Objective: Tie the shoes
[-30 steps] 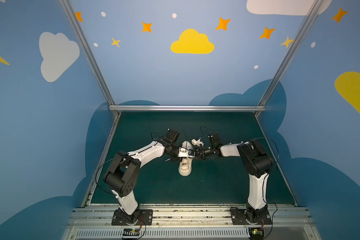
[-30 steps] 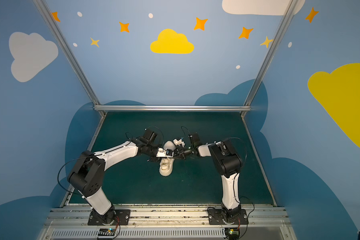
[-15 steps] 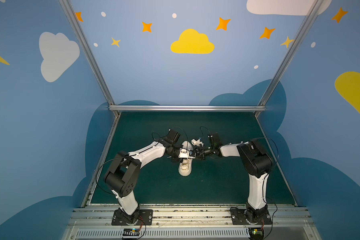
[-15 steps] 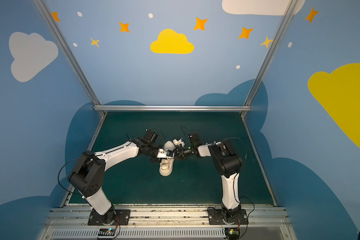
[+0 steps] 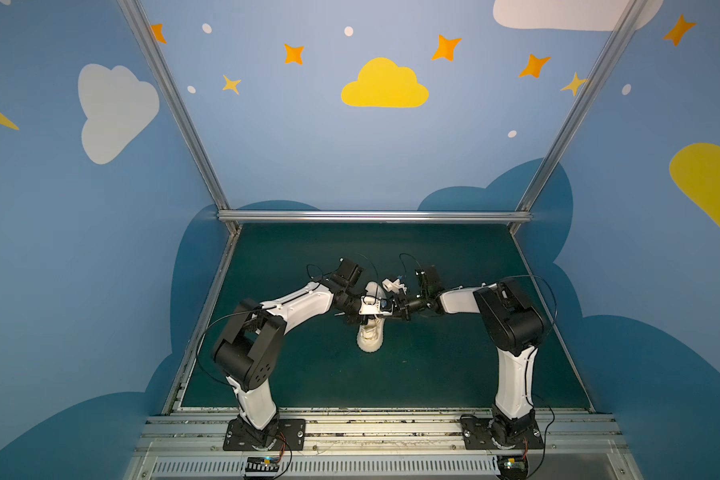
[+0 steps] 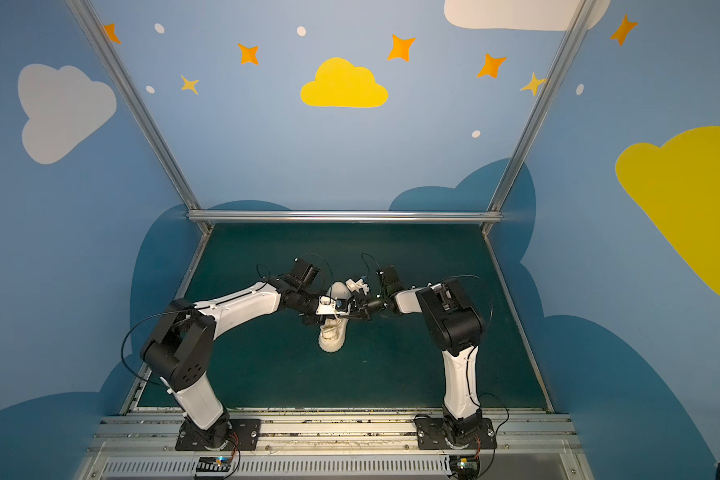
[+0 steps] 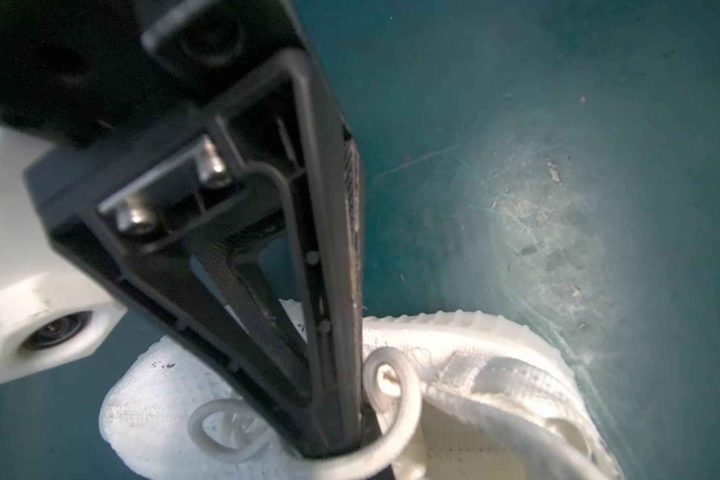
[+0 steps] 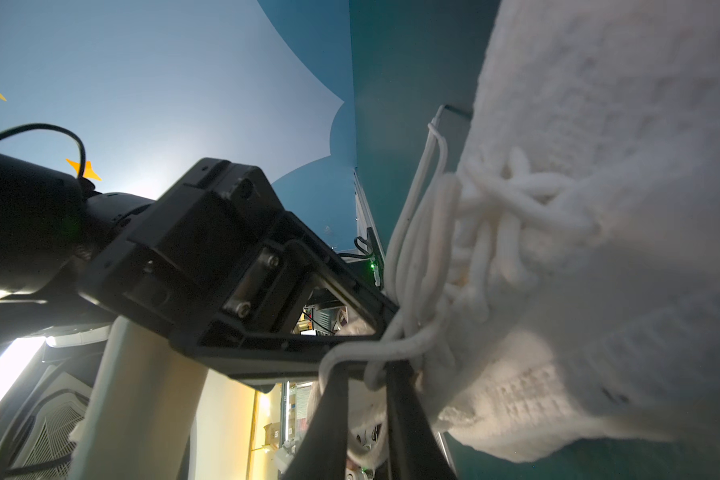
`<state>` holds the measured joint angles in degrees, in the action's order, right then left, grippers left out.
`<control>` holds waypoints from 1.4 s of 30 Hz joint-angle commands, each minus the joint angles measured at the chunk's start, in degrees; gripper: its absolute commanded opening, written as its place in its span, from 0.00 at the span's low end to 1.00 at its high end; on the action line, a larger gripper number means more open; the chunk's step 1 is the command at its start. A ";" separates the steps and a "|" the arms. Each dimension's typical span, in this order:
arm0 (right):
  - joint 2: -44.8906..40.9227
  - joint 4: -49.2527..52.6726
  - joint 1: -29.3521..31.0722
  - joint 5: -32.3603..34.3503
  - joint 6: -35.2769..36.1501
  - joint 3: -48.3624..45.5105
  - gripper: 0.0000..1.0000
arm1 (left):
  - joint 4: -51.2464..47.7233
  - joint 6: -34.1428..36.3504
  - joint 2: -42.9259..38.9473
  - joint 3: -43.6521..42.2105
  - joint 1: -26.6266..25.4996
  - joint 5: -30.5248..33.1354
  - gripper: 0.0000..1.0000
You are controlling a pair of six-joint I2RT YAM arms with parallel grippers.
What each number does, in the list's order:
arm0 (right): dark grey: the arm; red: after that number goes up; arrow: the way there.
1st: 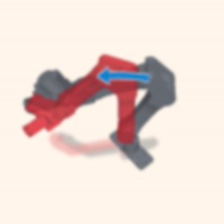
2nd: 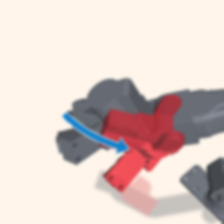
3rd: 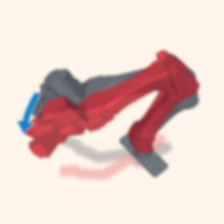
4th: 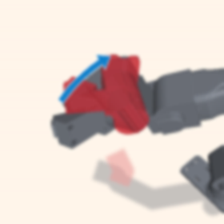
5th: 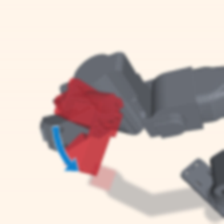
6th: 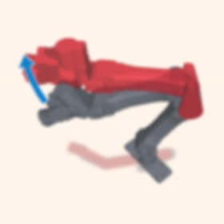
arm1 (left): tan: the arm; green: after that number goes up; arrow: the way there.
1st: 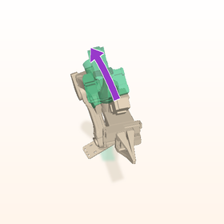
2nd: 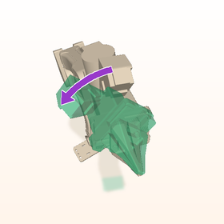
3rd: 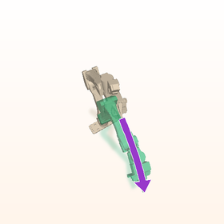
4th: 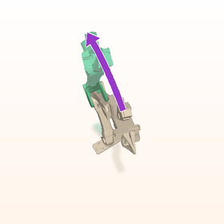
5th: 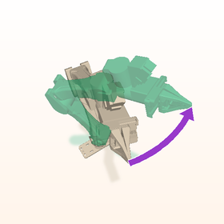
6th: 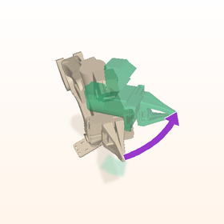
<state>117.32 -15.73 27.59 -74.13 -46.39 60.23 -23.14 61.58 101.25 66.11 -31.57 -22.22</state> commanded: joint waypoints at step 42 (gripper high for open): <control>-4.42 31.64 2.83 16.31 27.44 8.48 0.00 | -12.98 -47.98 4.65 17.99 6.95 -0.84 0.60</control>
<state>115.00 11.20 29.76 -61.49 -22.63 67.55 -30.52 24.67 103.74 83.90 -24.69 -22.35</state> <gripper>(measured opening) 0.046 0.602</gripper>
